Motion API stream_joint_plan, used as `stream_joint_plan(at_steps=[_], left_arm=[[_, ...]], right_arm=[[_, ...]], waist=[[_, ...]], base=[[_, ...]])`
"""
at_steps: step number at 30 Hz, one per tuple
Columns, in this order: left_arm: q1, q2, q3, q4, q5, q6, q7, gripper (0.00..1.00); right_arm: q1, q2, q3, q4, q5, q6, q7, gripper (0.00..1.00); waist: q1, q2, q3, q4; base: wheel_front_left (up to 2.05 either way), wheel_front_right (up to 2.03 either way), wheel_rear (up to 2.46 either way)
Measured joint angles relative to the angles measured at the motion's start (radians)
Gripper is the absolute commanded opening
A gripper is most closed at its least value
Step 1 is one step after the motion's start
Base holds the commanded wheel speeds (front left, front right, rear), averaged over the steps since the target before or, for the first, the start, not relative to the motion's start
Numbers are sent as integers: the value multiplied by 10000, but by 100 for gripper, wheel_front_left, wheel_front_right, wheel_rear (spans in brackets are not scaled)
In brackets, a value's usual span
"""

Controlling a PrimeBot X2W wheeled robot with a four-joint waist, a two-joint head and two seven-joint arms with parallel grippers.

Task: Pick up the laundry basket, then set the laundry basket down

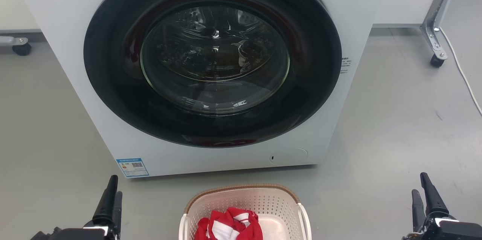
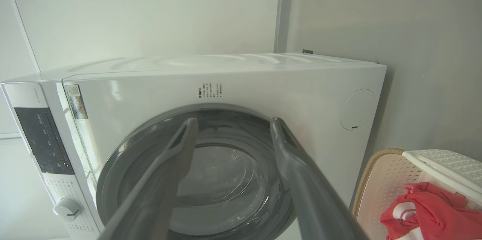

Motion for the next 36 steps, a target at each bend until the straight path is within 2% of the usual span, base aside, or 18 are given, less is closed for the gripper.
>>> stream_joint_plan(at_steps=[7,13,17,25,36], left_arm=[[-56,12,-151,-148,130,0,-184,100],[-192,136,-364,-332,763,0,-569,100],[-233,305,-589,-422,1457,10,-782,100],[-356,600,-1018,-665,2895,349,-1058,100],[-478,1068,-1772,-1170,5064,886,-1509,100]], right_arm=[[-16,-8,77,-121,-238,2,-192,100],[-34,-82,251,-261,-786,2,-414,100],[-47,-213,431,-393,-1325,0,-625,100],[-103,-443,802,-623,-2495,-167,-941,100],[-247,-913,1553,-1009,-4646,-637,-1427,100]], waist=[[0,1,-6,6],[1,0,-7,16],[0,0,-7,23],[0,0,-9,31],[0,0,-15,47]], base=[[0,0,0],[0,0,0],[0,0,0],[0,0,0],[0,0,0]])
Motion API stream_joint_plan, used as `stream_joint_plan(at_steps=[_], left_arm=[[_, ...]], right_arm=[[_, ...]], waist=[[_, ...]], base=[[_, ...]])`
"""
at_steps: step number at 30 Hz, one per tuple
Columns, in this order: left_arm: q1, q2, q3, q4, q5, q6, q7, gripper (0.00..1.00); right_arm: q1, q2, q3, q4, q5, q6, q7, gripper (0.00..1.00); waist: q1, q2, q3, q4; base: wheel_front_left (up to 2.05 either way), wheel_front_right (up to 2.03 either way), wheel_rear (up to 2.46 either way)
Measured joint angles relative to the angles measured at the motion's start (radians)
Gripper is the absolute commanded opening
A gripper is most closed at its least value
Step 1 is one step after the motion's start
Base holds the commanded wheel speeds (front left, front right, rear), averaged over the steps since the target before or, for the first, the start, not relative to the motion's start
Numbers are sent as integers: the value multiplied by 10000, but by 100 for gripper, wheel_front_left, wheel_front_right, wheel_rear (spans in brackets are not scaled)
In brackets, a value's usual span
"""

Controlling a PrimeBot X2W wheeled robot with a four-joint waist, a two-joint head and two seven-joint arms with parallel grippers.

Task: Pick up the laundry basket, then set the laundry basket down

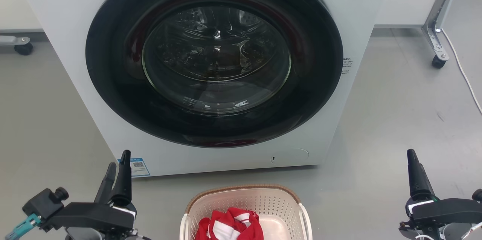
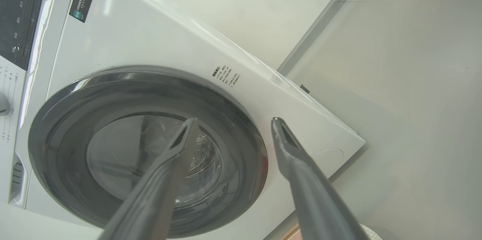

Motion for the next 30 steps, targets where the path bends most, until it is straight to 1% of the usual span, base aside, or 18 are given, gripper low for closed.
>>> stream_joint_plan(at_steps=[11,21,30], left_arm=[[-138,265,-518,-395,1705,382,-430,100],[-177,510,-945,-589,3080,696,-667,100],[-184,648,-1267,-752,4195,886,-727,100]], right_arm=[[-37,-458,656,-332,-1908,-395,-397,100],[-157,-625,1135,-460,-3164,-654,-719,100],[-174,-796,1511,-531,-4188,-888,-982,100]], waist=[[0,0,-1,28],[0,0,-21,56],[0,0,-44,55]], base=[[0,0,0],[0,0,0],[0,0,0]])
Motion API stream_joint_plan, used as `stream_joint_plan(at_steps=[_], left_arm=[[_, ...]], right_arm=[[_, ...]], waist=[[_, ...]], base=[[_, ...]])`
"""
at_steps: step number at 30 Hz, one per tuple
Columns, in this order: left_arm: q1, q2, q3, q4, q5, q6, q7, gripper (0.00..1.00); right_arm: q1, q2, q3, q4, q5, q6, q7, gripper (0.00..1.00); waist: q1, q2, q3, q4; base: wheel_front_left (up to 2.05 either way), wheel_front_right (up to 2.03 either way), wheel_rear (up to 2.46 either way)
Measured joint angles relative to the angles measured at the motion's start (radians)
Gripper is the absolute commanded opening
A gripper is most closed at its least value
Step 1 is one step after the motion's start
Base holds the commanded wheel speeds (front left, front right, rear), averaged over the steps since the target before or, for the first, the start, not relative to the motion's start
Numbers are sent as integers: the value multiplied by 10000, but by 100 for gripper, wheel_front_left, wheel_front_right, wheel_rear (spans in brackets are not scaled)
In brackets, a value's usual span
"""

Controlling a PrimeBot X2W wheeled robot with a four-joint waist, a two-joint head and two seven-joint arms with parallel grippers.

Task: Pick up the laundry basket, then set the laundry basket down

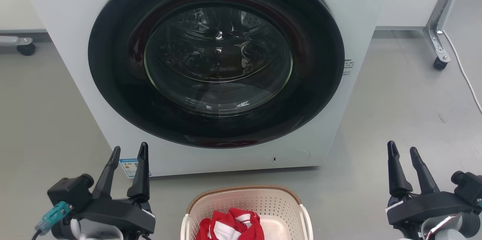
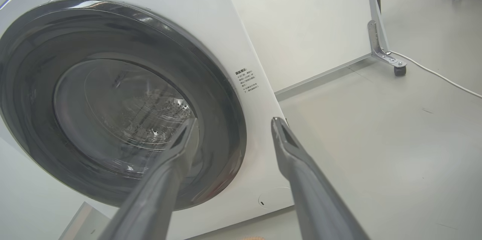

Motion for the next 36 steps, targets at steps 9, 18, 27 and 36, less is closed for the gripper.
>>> stream_joint_plan(at_steps=[9,18,27,36], left_arm=[[1,102,-261,-169,934,267,-42,100],[2,146,-424,-328,1875,451,-50,100],[9,163,-522,-500,2552,692,-52,100],[27,140,-445,-504,2552,696,56,100]], right_arm=[[-1,-221,341,-79,-1035,-209,-211,100],[-1,-341,571,-130,-1802,-380,-414,100],[1,-368,721,-146,-2336,-552,-560,100],[6,-368,685,-128,-2307,-550,-552,100]], waist=[[0,0,-9,-6],[0,0,5,-8],[0,0,17,5],[0,0,53,-13]], base=[[0,0,0],[0,0,0],[0,0,0],[0,0,0]])
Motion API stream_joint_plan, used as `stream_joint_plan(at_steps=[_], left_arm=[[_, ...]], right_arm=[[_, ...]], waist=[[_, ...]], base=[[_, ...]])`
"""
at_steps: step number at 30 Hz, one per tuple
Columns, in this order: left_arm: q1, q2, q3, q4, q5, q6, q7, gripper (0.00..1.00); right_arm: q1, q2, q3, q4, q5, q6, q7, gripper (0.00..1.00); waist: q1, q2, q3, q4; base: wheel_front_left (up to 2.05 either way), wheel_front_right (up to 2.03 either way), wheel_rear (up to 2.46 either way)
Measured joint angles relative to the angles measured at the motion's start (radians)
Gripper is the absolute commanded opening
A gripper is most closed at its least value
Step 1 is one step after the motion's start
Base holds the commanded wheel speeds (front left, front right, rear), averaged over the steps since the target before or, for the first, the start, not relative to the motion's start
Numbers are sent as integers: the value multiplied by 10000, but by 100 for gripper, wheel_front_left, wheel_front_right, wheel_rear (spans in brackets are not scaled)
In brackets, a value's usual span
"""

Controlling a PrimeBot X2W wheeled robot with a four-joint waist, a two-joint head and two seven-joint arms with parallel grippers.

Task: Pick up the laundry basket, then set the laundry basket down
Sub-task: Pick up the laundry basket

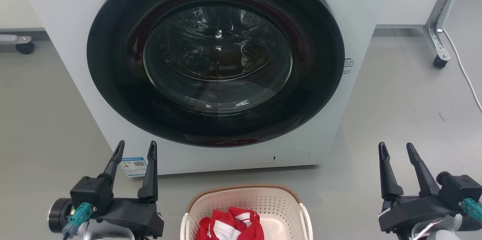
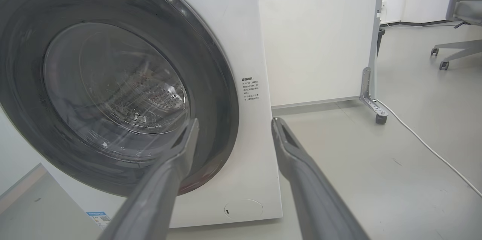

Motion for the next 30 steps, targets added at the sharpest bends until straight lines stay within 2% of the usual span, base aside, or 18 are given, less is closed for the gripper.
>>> stream_joint_plan(at_steps=[17,30], left_arm=[[36,-48,65,-169,163,2,176,100],[-168,-240,117,-422,165,2,449,100]], right_arm=[[3,-27,27,-174,75,0,134,100],[-300,-140,63,-587,73,0,575,100]], waist=[[0,0,220,33],[1,0,1550,83]], base=[[0,0,0],[0,0,0]])
